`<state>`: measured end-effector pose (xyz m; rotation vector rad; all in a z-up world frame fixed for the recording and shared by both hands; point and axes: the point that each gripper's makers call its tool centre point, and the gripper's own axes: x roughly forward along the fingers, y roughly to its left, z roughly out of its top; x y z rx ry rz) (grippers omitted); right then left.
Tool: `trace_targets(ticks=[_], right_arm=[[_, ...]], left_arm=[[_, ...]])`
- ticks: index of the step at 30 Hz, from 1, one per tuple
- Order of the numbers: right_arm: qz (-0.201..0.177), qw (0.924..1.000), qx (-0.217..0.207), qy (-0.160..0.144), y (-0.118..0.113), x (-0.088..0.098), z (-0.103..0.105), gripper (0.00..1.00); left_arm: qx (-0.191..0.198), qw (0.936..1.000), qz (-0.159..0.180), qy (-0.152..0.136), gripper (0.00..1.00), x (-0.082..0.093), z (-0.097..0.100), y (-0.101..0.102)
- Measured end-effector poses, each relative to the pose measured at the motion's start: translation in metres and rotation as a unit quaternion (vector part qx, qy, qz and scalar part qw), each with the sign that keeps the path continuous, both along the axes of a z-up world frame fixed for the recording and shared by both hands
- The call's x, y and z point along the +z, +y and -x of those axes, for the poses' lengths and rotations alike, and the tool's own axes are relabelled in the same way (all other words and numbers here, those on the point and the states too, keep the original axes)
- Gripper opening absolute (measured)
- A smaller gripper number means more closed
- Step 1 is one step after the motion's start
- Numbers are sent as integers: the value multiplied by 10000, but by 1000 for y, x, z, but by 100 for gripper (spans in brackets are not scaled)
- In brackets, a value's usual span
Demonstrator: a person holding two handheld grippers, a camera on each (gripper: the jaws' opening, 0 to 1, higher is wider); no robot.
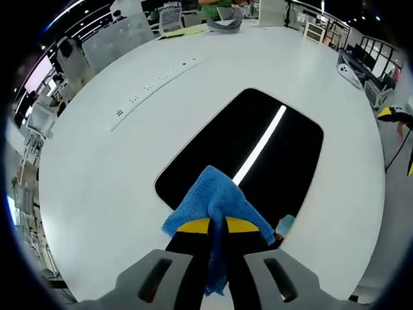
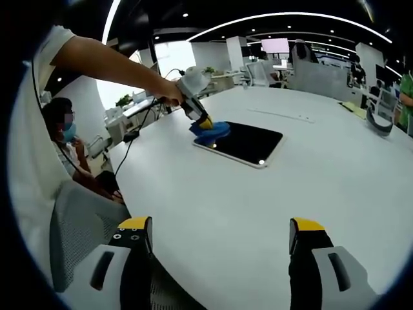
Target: Wipe the mirror surface with the cleaning cloth until all visible marks leave the cleaned area.
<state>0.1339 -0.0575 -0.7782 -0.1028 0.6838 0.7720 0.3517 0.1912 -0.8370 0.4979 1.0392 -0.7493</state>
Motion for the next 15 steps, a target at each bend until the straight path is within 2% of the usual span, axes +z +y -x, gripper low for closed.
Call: trace_targets(ticks=[12, 15], right_arm=[[-12, 10000, 22, 22, 0, -2, 3, 87], [-12, 10000, 36, 43, 0, -4, 5, 87]], left_arm=[[32, 10000, 17, -37, 5, -1, 0, -1], [181, 9998, 90, 25, 5, -1, -1, -1]])
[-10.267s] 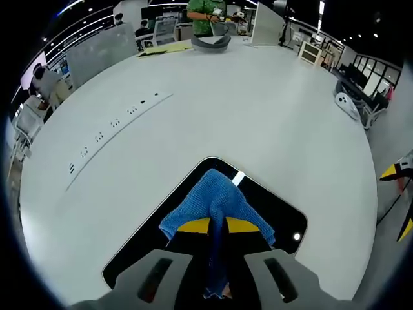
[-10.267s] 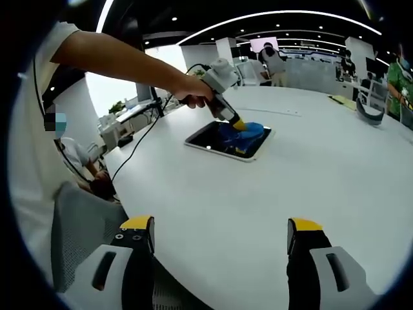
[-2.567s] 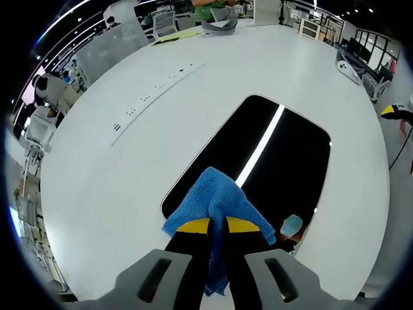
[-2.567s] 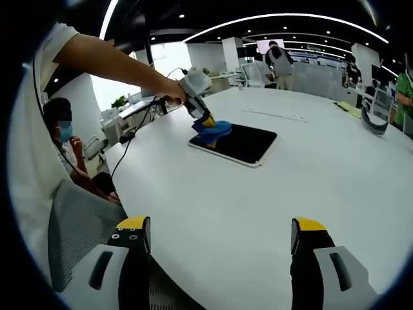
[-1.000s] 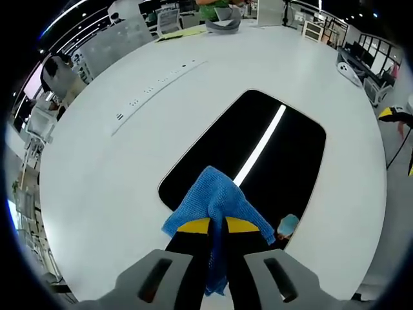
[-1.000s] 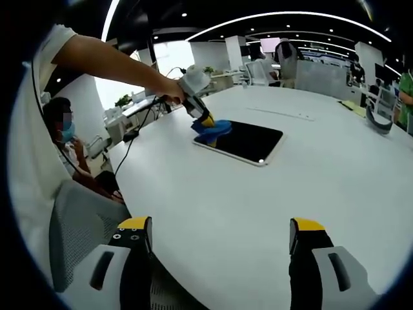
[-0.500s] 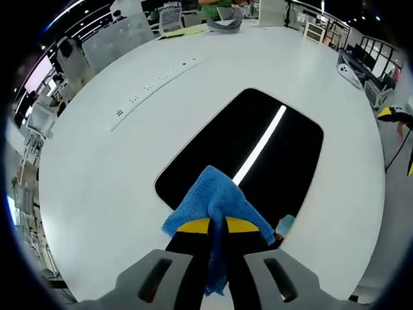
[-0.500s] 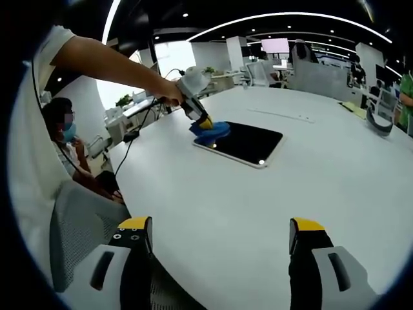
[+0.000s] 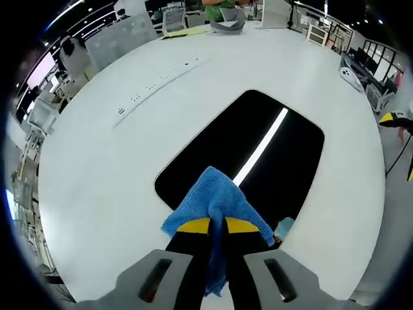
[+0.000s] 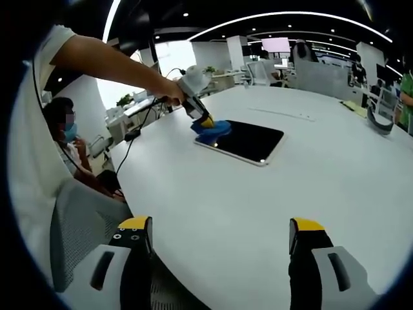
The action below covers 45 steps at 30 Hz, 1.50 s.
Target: Wipe the mirror surface with the cleaning cloth until all visible marks leave the cleaned area.
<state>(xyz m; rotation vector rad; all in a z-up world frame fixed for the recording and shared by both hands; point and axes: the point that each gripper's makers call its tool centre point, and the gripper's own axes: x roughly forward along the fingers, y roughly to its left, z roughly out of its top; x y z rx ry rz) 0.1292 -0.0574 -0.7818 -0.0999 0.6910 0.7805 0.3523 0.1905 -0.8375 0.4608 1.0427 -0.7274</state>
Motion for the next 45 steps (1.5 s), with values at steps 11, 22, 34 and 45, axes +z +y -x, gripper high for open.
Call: trace_targets(ticks=[11, 22, 34, 45], right_arm=[[-54, 10000, -12, 54, -4, -2, 3, 87], [-65, 9999, -15, 82, -6, -3, 5, 86], [-48, 9999, 4, 95, -9, -5, 5, 86], [-49, 9999, -2, 100, -10, -4, 6, 85]], left_arm=[[-83, 10000, -29, 17, 5, 0, 1, -13], [-44, 9999, -101, 34, 5, 0, 1, -12], [-118, 9999, -75, 10, 5, -1, 0, -18], [-140, 9999, -34, 0, 5, -1, 0, -26]])
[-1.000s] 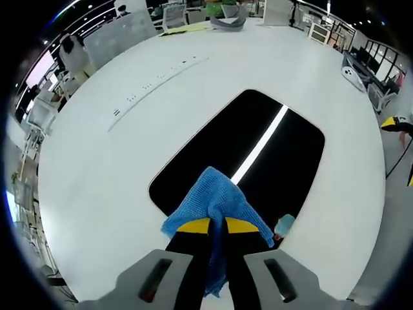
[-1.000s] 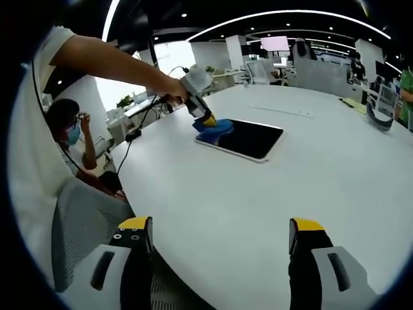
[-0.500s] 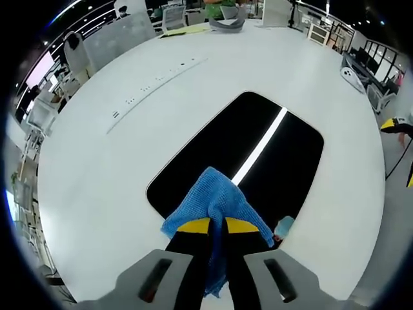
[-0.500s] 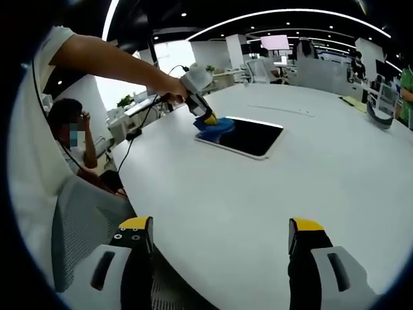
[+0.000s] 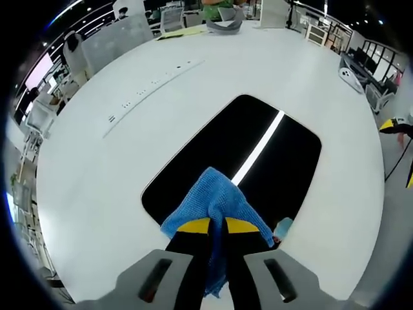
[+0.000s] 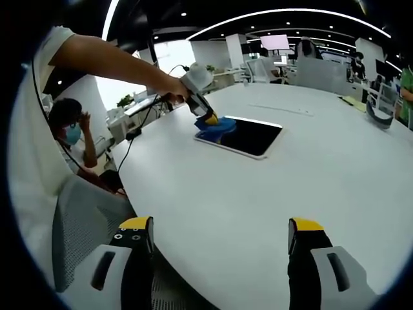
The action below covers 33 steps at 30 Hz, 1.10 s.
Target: Wipe the mirror surface with the cleaning cloth until all visible marks leave the cleaned area.
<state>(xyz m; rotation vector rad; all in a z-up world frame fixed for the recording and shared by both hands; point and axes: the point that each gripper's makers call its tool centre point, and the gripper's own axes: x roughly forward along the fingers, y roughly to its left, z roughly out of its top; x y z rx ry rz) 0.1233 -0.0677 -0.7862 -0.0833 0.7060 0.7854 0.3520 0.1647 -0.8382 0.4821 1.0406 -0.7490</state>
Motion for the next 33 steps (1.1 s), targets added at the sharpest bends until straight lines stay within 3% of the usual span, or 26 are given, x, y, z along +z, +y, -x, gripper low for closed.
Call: trace_targets(ticks=[33], right_arm=[[31, 10000, -91, -9, -7, 1, 4, 85]], left_arm=[[-68, 9998, 179, 0, 5, 1, 0, -27]])
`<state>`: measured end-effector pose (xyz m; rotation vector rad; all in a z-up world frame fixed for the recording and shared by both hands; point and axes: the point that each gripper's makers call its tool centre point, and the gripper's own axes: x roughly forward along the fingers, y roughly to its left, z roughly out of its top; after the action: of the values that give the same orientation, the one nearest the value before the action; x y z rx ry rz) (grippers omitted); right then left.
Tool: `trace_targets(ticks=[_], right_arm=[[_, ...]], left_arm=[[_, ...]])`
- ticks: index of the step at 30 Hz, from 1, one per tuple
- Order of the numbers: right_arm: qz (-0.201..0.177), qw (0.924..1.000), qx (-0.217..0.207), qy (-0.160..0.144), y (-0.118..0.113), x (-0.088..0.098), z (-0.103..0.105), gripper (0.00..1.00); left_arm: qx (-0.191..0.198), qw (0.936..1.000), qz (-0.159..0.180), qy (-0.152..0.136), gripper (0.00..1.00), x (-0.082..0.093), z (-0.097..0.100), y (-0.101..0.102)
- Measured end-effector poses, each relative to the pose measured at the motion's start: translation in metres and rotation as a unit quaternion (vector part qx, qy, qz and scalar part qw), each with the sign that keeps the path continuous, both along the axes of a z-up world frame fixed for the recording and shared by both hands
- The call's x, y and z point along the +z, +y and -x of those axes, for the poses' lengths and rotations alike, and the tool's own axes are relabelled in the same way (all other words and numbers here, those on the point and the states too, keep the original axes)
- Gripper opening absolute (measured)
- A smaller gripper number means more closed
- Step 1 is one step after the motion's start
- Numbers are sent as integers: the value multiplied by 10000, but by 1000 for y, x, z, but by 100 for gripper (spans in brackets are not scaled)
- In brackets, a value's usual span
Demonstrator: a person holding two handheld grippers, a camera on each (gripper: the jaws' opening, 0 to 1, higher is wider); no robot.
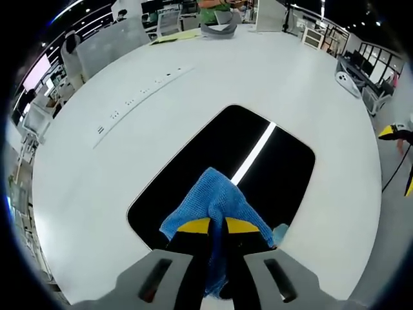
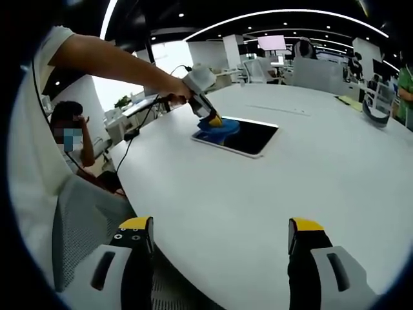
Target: Wipe the mirror surface with the cleaning cloth until all visible marks leave the cleaned area.
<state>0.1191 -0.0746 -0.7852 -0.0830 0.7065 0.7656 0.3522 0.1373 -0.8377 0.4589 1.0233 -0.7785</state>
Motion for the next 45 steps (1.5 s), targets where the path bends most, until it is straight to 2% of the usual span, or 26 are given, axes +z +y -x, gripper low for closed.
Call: trace_targets(ticks=[16, 29, 45], right_arm=[[-12, 10000, -9, 55, -3, -2, 3, 85], [-31, 10000, -67, 56, -7, -2, 3, 85], [-27, 10000, -76, 25, -9, -1, 3, 85]], left_arm=[[-4, 10000, 93, -6, 5, 0, 0, -13], [-55, 9998, 179, -16, 5, 0, 0, -32], [-23, 9997, 242, -5, 5, 0, 0, -40]])
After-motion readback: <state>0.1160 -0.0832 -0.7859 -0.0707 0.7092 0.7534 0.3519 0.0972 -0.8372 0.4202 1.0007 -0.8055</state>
